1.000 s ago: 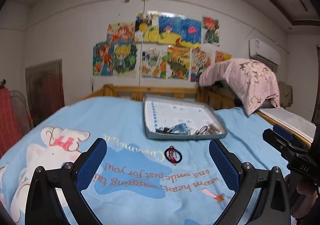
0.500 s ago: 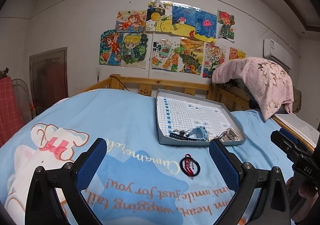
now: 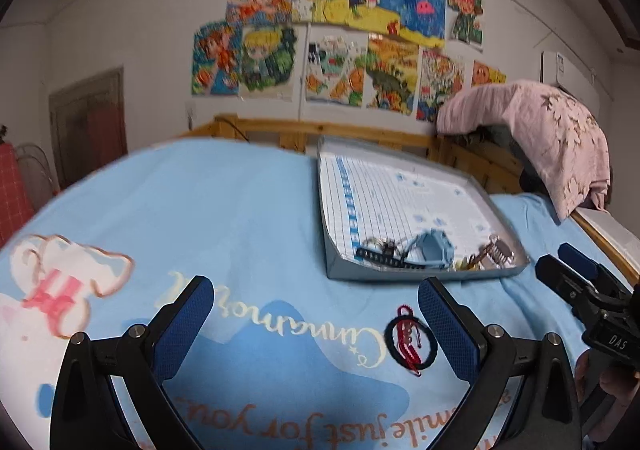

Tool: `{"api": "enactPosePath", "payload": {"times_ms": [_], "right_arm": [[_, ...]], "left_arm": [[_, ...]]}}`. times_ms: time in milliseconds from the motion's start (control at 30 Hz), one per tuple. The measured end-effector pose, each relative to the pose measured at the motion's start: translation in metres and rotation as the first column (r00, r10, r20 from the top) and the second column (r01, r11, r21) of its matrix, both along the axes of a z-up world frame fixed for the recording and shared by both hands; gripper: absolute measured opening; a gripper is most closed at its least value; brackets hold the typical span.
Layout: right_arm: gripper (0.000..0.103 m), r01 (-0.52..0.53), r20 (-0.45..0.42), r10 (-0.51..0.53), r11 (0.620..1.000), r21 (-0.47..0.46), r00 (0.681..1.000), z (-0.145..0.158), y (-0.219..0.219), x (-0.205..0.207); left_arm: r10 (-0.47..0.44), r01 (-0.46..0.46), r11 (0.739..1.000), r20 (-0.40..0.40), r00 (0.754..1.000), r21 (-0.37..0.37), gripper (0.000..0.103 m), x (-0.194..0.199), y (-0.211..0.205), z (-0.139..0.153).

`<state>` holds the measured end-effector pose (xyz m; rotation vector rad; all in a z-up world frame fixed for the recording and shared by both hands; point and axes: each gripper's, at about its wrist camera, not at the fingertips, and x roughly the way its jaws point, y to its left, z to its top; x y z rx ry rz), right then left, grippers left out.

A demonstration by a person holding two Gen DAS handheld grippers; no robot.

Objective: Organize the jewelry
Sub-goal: 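Lower left tool and close it on the black cord bracelet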

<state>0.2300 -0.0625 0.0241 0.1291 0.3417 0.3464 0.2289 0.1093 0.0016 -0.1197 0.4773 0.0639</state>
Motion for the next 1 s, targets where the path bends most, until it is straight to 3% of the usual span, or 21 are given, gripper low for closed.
{"api": "enactPosePath", "payload": {"times_ms": [267, 633, 800, 1000], "right_arm": [[0.100, -0.049, -0.075, 0.046, 0.998, -0.035, 0.996, -0.029, 0.011, 0.020], [0.095, -0.082, -0.133, 0.079, 0.996, -0.021, 0.988, -0.054, 0.016, 0.030], [0.080, -0.098, -0.167, 0.093, 0.995, -0.024, 0.982, -0.063, 0.020, 0.038], [0.078, -0.112, -0.200, 0.106, 0.994, -0.017, 0.974, -0.071, 0.024, 0.045]], "left_arm": [[-0.104, 0.099, 0.993, -0.072, 0.992, -0.069, 0.100, 0.017, 0.001, -0.031], [-0.288, 0.266, 0.955, -0.187, 0.939, -0.134, 0.052, 0.044, -0.014, -0.059], [-0.329, 0.301, 0.941, -0.222, 0.918, -0.151, 0.040, 0.054, -0.021, -0.065], [-0.360, 0.328, 0.931, -0.250, 0.899, -0.159, 0.028, 0.067, -0.026, -0.070]]}}
